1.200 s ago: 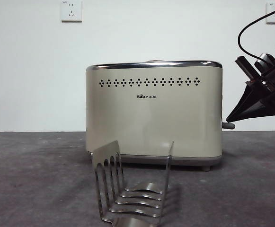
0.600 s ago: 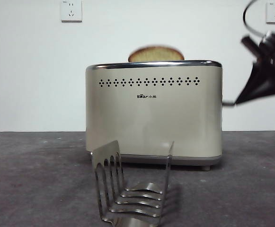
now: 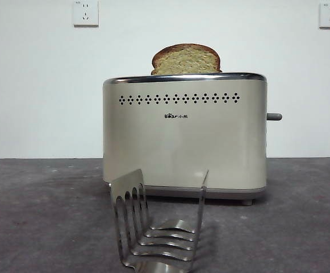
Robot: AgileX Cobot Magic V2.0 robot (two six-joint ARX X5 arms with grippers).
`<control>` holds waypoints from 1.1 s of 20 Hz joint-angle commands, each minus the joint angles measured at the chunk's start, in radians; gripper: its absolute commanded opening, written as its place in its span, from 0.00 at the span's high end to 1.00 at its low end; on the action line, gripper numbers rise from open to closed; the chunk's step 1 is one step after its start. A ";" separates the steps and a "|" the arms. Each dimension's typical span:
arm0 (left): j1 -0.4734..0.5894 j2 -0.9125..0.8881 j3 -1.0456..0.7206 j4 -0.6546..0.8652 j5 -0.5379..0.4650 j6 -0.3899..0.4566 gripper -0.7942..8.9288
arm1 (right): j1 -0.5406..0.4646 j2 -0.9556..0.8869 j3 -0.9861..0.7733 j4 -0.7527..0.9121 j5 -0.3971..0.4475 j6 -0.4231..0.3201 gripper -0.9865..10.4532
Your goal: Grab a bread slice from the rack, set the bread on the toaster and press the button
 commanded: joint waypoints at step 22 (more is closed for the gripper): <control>0.000 -0.002 -0.010 0.002 -0.064 -0.037 0.92 | 0.001 -0.330 0.450 -0.291 0.661 -0.008 0.92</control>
